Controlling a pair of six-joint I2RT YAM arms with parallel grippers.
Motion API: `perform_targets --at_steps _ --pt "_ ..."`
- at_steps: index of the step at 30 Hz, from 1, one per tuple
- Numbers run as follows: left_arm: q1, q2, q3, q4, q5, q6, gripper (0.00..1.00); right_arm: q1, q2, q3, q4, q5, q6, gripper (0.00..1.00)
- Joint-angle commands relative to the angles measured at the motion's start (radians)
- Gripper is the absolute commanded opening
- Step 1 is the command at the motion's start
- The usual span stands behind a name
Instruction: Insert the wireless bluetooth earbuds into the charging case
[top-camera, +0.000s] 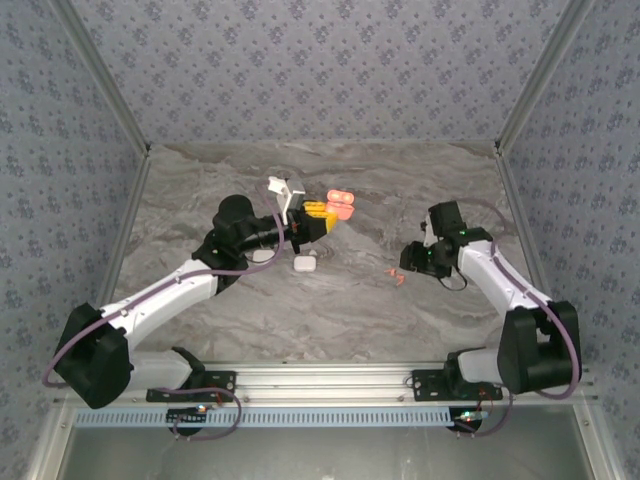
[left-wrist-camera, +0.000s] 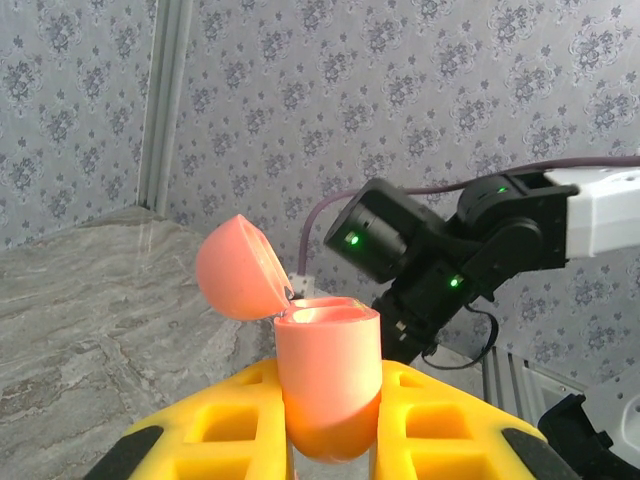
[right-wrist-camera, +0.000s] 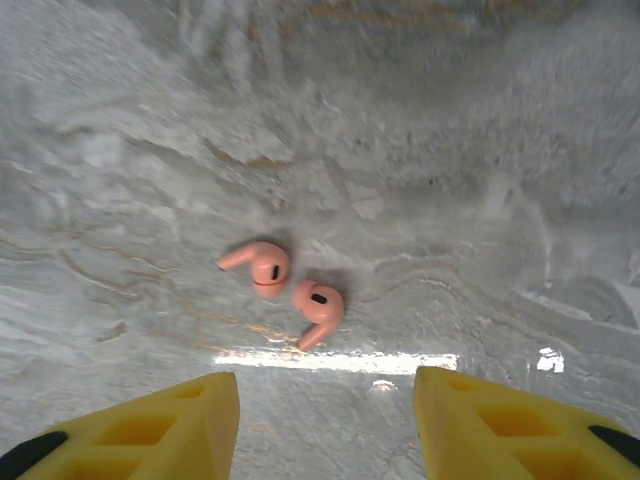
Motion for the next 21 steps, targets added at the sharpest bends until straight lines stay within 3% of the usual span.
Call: perform_targets --at_steps 1,21 --pt "-0.006 -0.019 -0.003 0.02 -0.001 0.017 0.0 0.011 0.037 -0.016 0.033 0.012 0.02 0.49" --pt "-0.007 -0.018 -0.008 0.014 -0.002 0.011 0.0 0.048 0.221 0.002 0.094 -0.029 0.009 0.35"
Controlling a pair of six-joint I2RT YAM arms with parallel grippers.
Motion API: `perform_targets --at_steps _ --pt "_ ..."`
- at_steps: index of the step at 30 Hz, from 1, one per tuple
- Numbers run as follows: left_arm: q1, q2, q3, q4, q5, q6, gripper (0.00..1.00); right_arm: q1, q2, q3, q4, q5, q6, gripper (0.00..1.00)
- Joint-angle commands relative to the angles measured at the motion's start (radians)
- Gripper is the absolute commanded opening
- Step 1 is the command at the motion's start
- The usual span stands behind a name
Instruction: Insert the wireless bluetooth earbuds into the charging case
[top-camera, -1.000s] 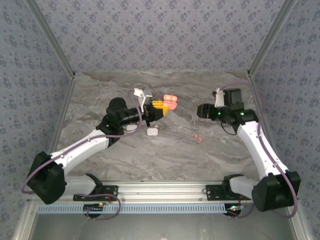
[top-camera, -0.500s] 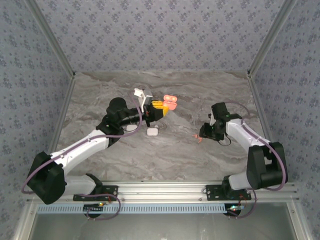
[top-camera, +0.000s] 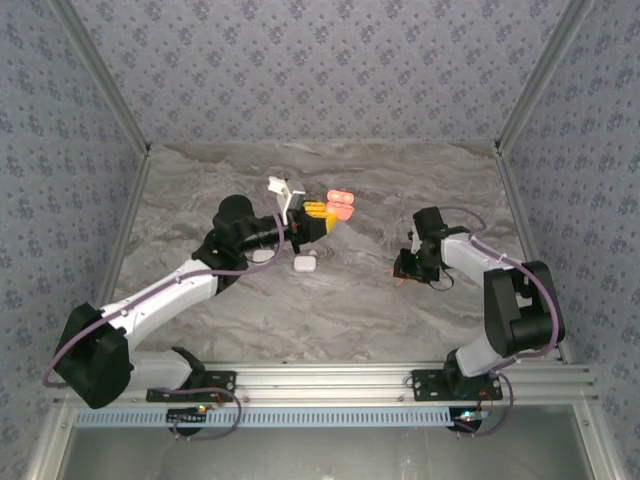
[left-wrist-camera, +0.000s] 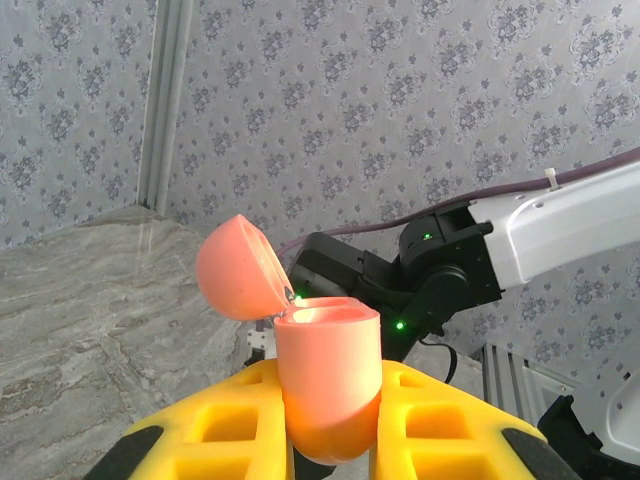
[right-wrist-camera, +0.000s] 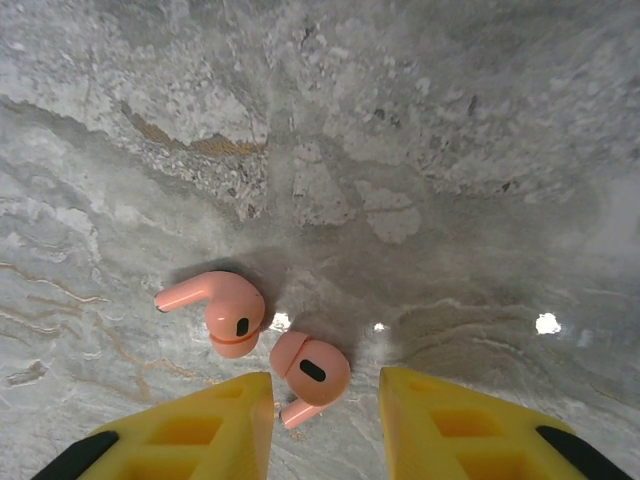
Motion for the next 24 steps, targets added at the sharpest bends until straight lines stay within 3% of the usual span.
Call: perform_targets --at_steps 1,10,24 --pt "-0.007 -0.018 -0.004 0.015 -0.002 0.012 0.0 0.008 0.023 0.014 -0.009 -0.01 0.001 0.35" --pt "-0.007 -0.01 0.004 0.005 0.0 0.015 0.0 0.013 0.053 0.018 0.01 -0.016 0.001 0.33" --pt "-0.007 -0.005 0.013 -0.012 0.005 0.015 0.0 0.018 0.057 0.035 0.005 -0.004 -0.036 0.22"
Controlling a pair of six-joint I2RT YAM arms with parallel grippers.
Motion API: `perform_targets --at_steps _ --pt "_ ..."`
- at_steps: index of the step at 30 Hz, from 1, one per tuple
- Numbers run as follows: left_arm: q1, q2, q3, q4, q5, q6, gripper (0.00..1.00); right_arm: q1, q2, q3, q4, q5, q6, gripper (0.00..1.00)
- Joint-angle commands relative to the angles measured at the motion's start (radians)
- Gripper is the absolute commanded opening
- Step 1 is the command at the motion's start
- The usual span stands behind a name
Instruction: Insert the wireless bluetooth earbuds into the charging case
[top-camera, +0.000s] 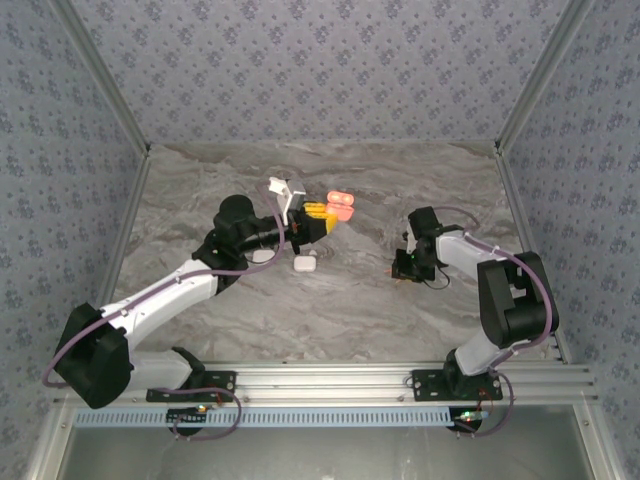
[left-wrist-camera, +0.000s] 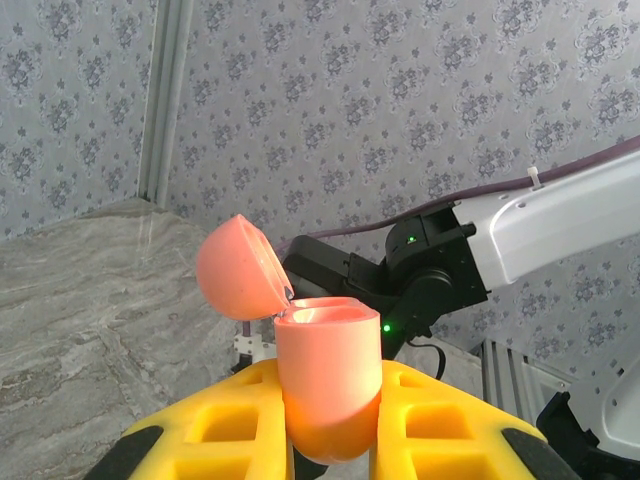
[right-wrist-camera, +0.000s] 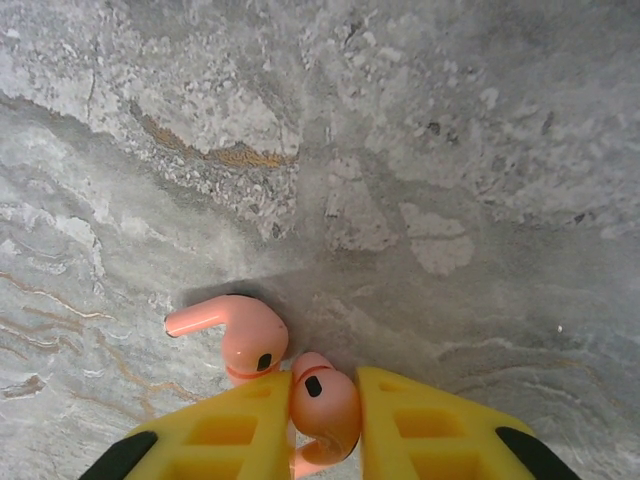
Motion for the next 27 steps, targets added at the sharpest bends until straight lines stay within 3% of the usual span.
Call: perform_targets --at_steps 1,6,11,20,27 --pt "-0.006 -0.004 0.012 0.006 0.004 0.013 0.0 0.003 0.001 0.019 -0.023 0.018 -0.027 0.22" --pt "-0.007 -0.009 0.003 0.003 -0.002 0.008 0.0 0.003 -0.056 0.012 -0.028 0.034 -0.056 0.21" --pt "-0.007 -0.01 -0.015 0.036 -0.002 -0.02 0.0 0.004 -0.208 -0.004 0.005 0.026 -0.115 0.19" --pt "-0.007 0.019 -0.045 0.179 0.011 -0.116 0.0 0.012 -0.521 0.004 0.204 -0.147 -0.223 0.18" --pt "-0.006 0.048 -0.021 0.23 0.059 -0.159 0.0 0.057 -0.594 0.137 0.278 -0.247 -0.302 0.18"
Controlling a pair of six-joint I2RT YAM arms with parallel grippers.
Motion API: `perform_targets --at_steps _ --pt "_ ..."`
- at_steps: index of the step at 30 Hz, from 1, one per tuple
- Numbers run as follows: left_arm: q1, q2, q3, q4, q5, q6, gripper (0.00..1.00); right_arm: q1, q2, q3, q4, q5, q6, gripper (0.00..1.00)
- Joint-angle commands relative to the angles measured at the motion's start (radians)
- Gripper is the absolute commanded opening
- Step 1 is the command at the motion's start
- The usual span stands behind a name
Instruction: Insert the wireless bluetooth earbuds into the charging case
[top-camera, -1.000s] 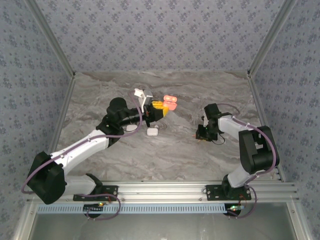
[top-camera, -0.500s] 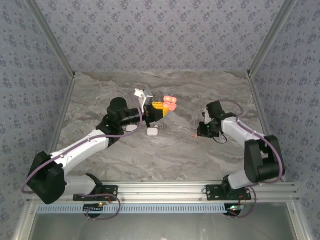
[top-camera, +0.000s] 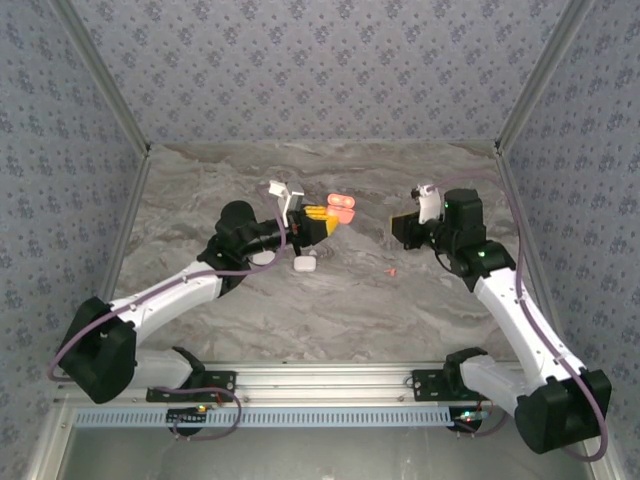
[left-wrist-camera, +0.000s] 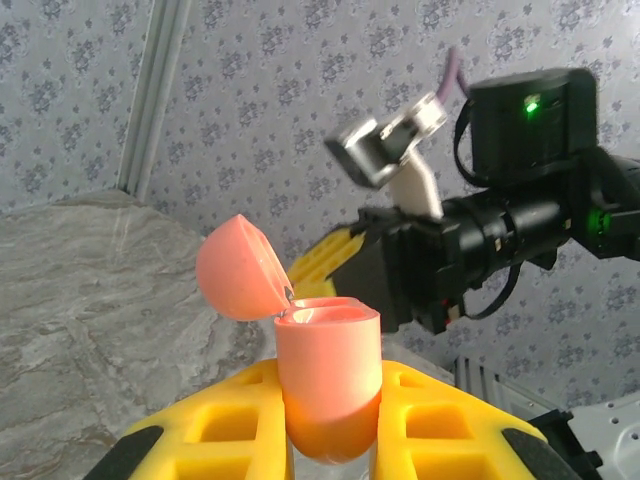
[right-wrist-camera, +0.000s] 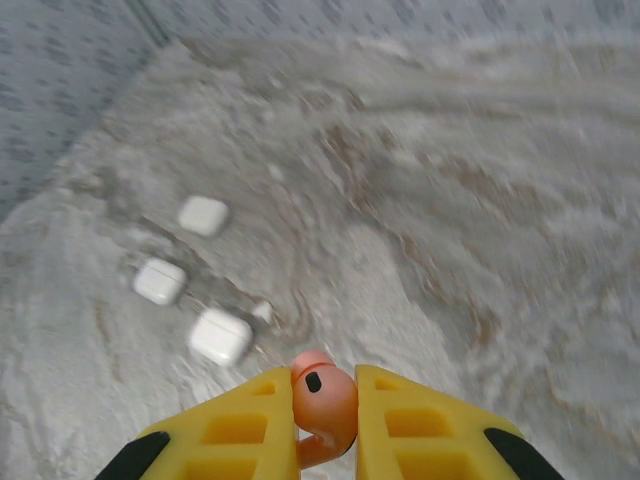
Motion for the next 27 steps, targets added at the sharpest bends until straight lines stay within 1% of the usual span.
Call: perform_targets --at_steps 1,7,13,27 --pt "-0.007 0.016 0.04 0.083 0.05 -0.037 0.0 0.037 -0.025 0.095 0.074 -0.081 -0.08 0.18" --pt "-0.008 0.03 0.052 0.122 0.077 -0.069 0.0 0.118 -0.027 0.185 0.122 -0.111 -0.159 0.19" --pt "-0.009 0.04 0.056 0.163 0.088 -0.095 0.0 0.178 -0.007 0.221 0.132 -0.116 -0.214 0.19" --pt "-0.021 0.046 0.06 0.181 0.089 -0.096 0.0 0.193 0.049 0.232 0.105 -0.144 -0.217 0.19"
